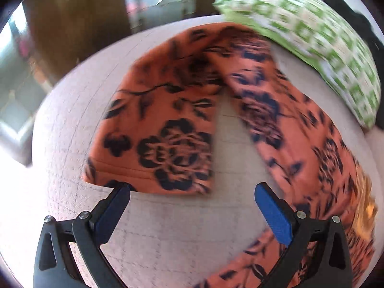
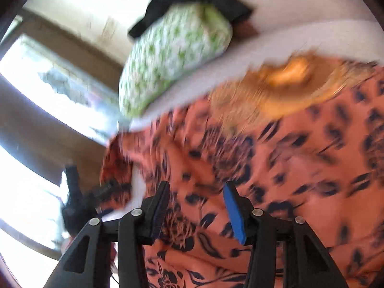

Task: Fold small clothes

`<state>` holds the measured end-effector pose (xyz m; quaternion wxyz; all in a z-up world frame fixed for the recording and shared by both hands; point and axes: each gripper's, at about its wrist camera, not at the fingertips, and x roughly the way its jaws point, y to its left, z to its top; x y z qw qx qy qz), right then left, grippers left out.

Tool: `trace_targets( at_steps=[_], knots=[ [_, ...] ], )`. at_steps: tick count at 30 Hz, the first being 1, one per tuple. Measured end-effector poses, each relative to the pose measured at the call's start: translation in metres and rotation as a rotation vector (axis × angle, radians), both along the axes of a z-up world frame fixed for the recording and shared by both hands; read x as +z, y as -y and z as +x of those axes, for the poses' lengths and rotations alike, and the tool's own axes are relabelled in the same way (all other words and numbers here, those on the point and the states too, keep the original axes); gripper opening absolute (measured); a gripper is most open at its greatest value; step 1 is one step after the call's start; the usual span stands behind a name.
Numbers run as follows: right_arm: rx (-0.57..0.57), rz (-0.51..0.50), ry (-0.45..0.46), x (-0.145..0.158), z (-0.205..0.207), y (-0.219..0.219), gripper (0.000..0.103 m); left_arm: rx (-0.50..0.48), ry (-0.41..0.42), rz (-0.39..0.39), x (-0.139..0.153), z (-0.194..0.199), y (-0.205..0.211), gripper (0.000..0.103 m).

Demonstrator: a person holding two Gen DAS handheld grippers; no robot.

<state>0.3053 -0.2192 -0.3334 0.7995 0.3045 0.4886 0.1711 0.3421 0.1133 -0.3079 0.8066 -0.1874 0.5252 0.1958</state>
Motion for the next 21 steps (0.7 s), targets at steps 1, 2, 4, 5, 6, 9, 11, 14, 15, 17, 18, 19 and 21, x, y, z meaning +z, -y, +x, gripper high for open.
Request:
trace_targets(
  at_steps=[1, 2, 4, 5, 6, 9, 11, 14, 15, 17, 18, 19, 21],
  knots=[
    [0.017, 0.008, -0.054, -0.013, 0.003, -0.006, 0.051, 0.025, -0.003, -0.05, -0.003, -0.001, -0.011, 0.103],
    [-0.017, 0.022, -0.029, -0.013, 0.0, -0.006, 0.051, 0.047, 0.001, -0.09, -0.004, -0.003, -0.018, 0.103],
    [-0.024, 0.064, -0.023, -0.006, -0.001, -0.002, 0.051, 0.101, 0.026, -0.183, -0.006, -0.009, -0.035, 0.103],
    [-0.027, 0.085, -0.003, -0.001, -0.002, 0.001, 0.051, 0.131, 0.053, -0.239, -0.006, -0.013, -0.045, 0.103],
    [-0.038, 0.081, 0.022, 0.004, -0.003, 0.004, 0.051, 0.15, 0.075, -0.274, -0.004, -0.016, -0.053, 0.103],
    [-0.063, 0.024, 0.016, 0.005, -0.005, 0.008, 0.059, 0.223, 0.145, -0.4, -0.004, -0.026, -0.076, 0.103],
    [-0.07, 0.022, -0.048, -0.009, 0.0, 0.009, 0.059, 0.258, 0.172, -0.483, -0.006, -0.033, -0.091, 0.103],
    [-0.074, 0.035, -0.042, -0.012, 0.0, 0.013, 0.059, 0.345, 0.196, -0.47, -0.003, -0.047, -0.113, 0.103],
    [-0.066, 0.027, -0.043, -0.011, 0.0, 0.011, 0.059, 0.372, 0.192, -0.435, -0.006, -0.05, -0.11, 0.103],
    [-0.06, 0.018, -0.042, -0.014, 0.002, 0.011, 0.059, 0.417, 0.193, -0.401, -0.004, -0.06, -0.12, 0.103],
    [-0.058, 0.015, -0.04, -0.015, 0.002, 0.013, 0.059, 0.422, 0.198, -0.402, -0.005, -0.063, -0.126, 0.103],
    [-0.056, 0.007, -0.039, -0.014, 0.004, 0.01, 0.059, 0.418, 0.198, -0.397, -0.005, -0.064, -0.127, 0.103],
    [-0.05, -0.003, -0.037, -0.016, 0.002, 0.01, 0.06, 0.387, 0.175, -0.371, -0.01, -0.056, -0.132, 0.102]
  ],
)
